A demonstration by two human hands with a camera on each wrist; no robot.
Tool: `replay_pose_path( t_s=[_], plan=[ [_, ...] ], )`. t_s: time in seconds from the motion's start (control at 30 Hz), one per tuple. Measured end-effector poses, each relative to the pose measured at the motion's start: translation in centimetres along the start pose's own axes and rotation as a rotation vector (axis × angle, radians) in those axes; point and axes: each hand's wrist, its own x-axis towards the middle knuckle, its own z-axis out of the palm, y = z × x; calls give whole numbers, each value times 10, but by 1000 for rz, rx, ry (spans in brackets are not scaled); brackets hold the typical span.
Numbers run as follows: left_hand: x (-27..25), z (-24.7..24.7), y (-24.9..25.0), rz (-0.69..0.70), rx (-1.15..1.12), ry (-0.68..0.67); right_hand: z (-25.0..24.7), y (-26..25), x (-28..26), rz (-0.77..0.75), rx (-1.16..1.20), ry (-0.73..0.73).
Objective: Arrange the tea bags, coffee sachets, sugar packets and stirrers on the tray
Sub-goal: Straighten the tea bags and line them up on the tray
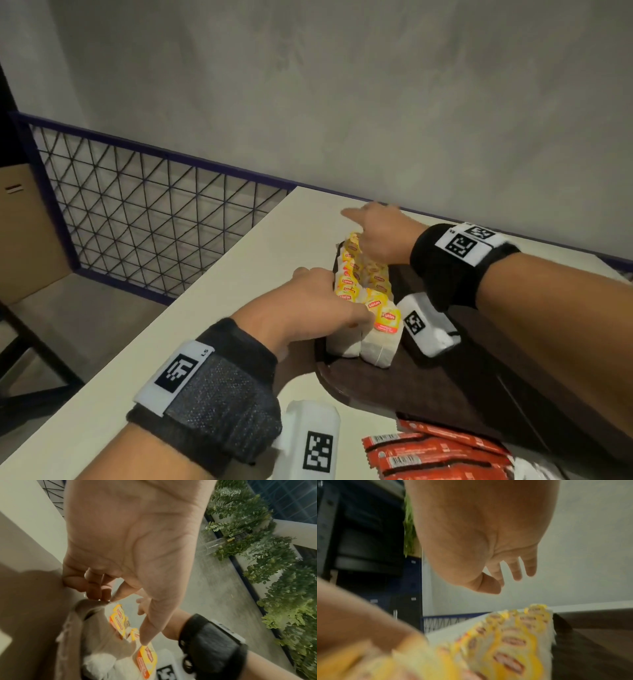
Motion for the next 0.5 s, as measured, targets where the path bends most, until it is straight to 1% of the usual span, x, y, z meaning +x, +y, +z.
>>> replay_pose_path(
  t_s=[0.1, 0.2, 0.23, 0.3, 0.37, 0.43, 0.5],
  plan=[
    [-3, -6, 6, -17, 45, 28, -22, 12, -35, 35, 247, 9],
    [-7, -8, 13, -31, 89, 58, -26, 34, -80, 50, 356, 2],
    [-9, -9, 15, -31, 110, 71, -27, 41, -96, 65, 379, 27],
    [-17, -12, 21, -22, 132, 113, -37, 52, -125, 103, 445, 123],
    [-30, -15, 27, 4, 107, 165, -50, 60, -159, 144, 523, 215],
    [-50, -19, 36, 64, 61, 213, -60, 59, -196, 149, 477, 232],
    [-73, -18, 46, 141, 63, 187, -60, 52, -238, 107, 412, 167]
  ],
)
